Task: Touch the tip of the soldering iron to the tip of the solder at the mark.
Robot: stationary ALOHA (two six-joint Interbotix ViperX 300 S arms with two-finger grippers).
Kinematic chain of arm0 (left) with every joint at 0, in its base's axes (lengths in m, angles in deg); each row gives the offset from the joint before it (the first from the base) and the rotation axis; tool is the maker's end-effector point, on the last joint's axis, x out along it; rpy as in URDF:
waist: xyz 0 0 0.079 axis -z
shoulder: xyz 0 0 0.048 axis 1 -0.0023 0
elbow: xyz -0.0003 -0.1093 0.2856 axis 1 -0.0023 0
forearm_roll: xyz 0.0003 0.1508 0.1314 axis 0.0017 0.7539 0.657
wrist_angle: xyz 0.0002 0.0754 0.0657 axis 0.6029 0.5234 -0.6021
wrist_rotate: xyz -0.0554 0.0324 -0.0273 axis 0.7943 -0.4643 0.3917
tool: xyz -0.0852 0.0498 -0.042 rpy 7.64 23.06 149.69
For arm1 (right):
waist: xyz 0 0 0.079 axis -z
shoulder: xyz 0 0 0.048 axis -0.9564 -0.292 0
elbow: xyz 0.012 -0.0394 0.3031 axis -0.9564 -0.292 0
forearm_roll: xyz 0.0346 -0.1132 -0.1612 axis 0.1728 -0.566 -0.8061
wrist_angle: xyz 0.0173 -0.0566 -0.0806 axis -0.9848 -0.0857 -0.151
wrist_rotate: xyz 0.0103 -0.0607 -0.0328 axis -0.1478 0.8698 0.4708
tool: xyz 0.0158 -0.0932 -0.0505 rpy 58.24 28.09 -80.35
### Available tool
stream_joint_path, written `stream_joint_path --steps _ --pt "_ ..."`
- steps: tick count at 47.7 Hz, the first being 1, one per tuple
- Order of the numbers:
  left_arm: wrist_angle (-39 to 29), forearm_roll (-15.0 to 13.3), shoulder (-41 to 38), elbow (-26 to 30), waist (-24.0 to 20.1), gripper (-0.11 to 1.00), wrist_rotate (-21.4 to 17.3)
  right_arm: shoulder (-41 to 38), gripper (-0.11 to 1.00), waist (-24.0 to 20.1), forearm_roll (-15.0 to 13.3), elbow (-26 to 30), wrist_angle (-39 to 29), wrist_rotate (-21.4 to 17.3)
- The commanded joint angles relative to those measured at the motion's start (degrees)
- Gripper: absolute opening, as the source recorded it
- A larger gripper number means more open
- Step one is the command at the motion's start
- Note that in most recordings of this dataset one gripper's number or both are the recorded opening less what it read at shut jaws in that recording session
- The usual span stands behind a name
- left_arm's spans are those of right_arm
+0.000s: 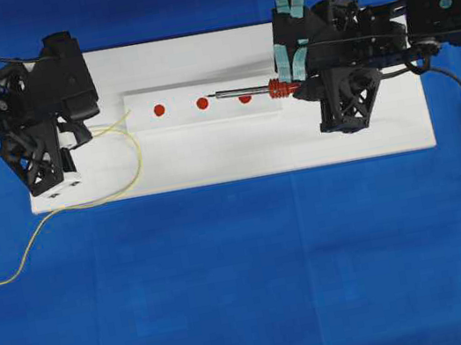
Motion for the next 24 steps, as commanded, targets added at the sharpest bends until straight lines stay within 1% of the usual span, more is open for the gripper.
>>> stream_joint_path --steps 1,5,10,24 --pt "0.6 -0.1 0.2 1.3 0.1 0.03 0.0 1.2 0.06 0.2 -0.1 0.6 0.5 0.0" --pt "1.0 -0.1 -0.5 1.9 0.2 0.03 0.0 1.2 0.06 0.2 -0.1 0.6 0.5 0.0" --pt "1.7 -0.1 -2.4 4.0 0.9 0.03 -0.1 1.2 0.06 0.2 -0.1 0.5 1.0 0.0" --pt "1.1 -0.1 -12.9 13.8 4.0 0.03 -0.7 1.2 0.06 0.2 -0.1 0.5 1.9 0.0"
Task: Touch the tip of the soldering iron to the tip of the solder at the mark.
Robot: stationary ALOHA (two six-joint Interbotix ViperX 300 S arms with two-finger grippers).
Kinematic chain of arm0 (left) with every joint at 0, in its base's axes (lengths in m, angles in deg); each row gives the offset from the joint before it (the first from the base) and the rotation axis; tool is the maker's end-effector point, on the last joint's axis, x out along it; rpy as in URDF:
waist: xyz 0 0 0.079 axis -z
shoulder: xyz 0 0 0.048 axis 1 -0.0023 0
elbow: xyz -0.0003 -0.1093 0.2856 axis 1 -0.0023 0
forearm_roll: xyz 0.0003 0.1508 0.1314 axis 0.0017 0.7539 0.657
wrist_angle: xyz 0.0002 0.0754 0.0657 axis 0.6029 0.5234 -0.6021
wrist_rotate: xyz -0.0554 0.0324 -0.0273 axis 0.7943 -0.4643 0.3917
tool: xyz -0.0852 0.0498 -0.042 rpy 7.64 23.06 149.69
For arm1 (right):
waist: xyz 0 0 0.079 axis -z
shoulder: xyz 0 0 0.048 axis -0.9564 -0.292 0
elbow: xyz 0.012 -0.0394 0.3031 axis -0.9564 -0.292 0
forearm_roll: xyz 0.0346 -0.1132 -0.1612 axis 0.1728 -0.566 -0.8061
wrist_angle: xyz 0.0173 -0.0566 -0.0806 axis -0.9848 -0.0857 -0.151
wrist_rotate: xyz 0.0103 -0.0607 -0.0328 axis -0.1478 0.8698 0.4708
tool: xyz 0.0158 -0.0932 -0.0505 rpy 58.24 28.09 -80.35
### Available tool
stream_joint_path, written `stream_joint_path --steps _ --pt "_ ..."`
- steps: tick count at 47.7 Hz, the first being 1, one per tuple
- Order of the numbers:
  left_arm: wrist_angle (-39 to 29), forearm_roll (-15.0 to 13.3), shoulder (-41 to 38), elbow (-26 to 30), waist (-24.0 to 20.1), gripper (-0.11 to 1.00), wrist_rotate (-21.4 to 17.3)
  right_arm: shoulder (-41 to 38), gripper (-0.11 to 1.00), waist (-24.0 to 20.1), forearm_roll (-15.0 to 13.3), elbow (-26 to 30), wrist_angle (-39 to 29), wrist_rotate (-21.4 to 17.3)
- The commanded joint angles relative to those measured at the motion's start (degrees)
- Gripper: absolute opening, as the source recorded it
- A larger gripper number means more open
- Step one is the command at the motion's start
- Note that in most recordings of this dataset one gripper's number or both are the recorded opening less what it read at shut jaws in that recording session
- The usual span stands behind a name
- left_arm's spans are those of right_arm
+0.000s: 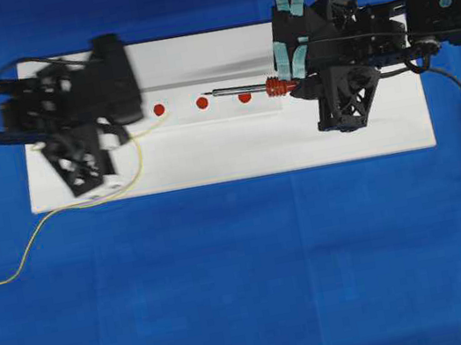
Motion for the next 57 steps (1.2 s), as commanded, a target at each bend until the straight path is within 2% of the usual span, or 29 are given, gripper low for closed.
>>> stream_joint_path --steps 1,12,57 --pt "-0.2 -0.1 -2.7 3.9 0.5 0.03 -0.1 1.2 0.06 0.1 -0.1 0.6 0.6 0.1" --pt "-0.3 0.2 -8.4 7.4 -0.6 0.03 -0.3 1.2 0.06 0.1 -0.1 0.4 0.6 0.0" --pt "2.4 0.2 -11.6 7.2 -2.5 0.03 -0.2 0.2 0.06 0.1 -0.1 -1.5 3.1 0.1"
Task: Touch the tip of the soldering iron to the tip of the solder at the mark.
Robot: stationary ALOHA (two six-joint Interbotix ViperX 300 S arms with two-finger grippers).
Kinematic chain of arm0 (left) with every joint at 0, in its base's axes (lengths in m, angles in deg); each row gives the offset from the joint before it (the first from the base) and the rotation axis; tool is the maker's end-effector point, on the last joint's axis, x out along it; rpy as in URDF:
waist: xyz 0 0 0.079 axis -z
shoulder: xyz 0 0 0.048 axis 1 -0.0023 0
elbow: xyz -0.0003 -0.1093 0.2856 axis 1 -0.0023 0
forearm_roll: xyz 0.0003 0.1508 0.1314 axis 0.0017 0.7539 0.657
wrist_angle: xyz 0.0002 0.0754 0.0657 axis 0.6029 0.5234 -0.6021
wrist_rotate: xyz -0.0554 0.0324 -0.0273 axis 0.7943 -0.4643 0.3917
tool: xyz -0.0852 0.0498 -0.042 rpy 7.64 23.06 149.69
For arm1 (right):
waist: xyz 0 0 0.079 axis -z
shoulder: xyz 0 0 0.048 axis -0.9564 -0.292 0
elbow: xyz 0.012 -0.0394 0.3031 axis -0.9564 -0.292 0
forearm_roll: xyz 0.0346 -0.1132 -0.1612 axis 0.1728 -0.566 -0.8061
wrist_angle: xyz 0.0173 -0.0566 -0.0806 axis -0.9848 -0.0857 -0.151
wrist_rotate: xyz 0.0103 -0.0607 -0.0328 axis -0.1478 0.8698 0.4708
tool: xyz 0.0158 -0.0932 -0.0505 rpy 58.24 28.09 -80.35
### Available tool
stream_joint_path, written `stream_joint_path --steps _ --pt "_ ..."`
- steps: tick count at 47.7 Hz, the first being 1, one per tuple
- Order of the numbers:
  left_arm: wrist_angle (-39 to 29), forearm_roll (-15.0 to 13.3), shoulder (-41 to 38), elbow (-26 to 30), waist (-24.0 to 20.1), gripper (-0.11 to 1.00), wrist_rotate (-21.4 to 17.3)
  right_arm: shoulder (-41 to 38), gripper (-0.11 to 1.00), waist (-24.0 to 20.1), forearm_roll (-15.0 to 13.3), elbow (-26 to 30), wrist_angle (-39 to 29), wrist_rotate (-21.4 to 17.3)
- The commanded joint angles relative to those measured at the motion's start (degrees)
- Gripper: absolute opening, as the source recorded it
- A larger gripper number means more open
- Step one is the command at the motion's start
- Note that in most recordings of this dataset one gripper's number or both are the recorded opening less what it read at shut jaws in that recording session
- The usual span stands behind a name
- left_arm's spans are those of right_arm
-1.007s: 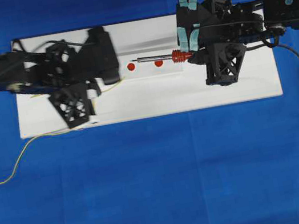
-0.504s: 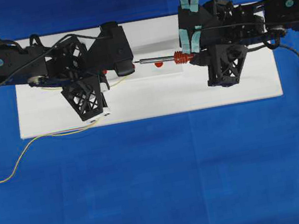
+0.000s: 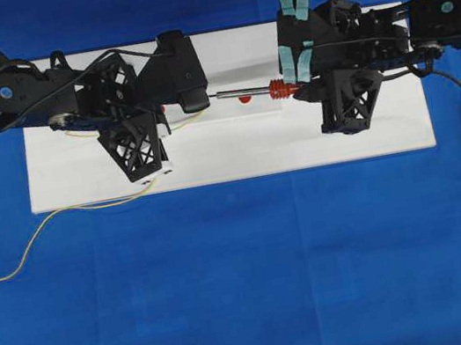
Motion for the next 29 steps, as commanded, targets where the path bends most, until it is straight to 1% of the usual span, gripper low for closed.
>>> stream_joint_path --steps 1,29 --pt "0.2 0.2 0.7 1.0 -0.2 0.03 0.0 0.3 0.06 0.1 -0.2 0.6 0.7 0.1" --pt "0.2 0.2 1.1 0.3 -1.4 0.03 0.0 -1.1 0.06 0.1 -0.2 0.7 1.1 0.1"
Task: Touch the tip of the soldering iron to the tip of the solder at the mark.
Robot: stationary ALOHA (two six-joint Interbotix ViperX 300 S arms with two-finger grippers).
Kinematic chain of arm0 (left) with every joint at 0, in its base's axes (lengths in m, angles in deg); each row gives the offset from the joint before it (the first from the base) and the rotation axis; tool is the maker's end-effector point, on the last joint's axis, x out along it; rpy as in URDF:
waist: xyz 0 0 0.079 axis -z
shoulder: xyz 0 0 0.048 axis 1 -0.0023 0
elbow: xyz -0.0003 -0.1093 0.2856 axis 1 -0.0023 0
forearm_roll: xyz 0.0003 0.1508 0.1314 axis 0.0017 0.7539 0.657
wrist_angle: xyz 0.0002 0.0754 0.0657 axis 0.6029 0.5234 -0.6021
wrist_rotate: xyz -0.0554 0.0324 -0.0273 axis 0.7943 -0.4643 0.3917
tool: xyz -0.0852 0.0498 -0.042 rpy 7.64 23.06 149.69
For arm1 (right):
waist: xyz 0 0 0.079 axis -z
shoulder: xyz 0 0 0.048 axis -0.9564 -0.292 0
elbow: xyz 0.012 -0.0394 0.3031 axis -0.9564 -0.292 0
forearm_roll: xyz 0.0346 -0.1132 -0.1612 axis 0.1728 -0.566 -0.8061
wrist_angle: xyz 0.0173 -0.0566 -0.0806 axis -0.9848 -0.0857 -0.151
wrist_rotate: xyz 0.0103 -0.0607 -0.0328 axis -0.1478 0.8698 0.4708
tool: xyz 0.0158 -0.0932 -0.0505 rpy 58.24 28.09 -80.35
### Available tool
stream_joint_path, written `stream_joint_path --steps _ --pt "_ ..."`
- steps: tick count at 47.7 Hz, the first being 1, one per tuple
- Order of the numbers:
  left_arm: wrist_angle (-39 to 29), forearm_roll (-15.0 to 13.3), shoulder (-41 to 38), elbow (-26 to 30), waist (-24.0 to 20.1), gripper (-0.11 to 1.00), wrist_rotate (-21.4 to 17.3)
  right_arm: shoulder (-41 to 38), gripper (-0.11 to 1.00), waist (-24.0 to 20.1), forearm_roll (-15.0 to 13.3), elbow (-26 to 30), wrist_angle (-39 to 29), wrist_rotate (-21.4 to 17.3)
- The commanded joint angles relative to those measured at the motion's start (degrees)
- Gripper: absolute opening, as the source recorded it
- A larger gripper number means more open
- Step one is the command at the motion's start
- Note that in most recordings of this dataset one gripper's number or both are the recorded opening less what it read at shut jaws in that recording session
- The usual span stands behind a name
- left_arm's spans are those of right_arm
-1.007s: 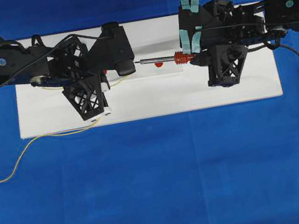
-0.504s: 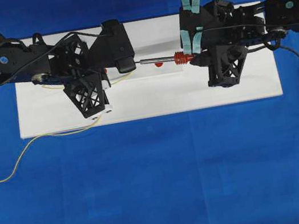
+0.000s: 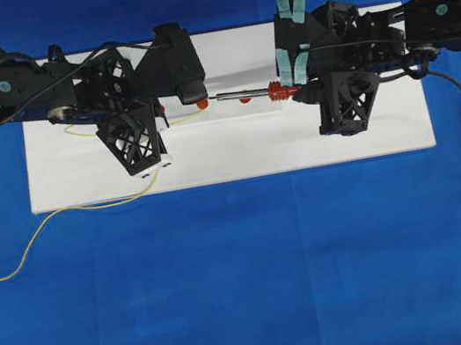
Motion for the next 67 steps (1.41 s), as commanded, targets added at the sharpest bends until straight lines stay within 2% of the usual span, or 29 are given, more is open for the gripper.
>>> stream_joint_path --steps 1,26,67 --pt "0.3 0.2 1.1 0.3 0.1 0.03 0.0 0.2 0.06 0.0 -0.2 0.8 0.6 0.1" --pt "0.4 0.2 1.1 0.4 1.0 0.03 0.0 -3.3 0.06 0.1 -0.2 1.8 1.8 0.1" --pt "0.4 0.2 0.9 0.9 1.1 0.03 -0.1 -4.7 0.06 0.1 -0.4 2.8 2.1 0.4"
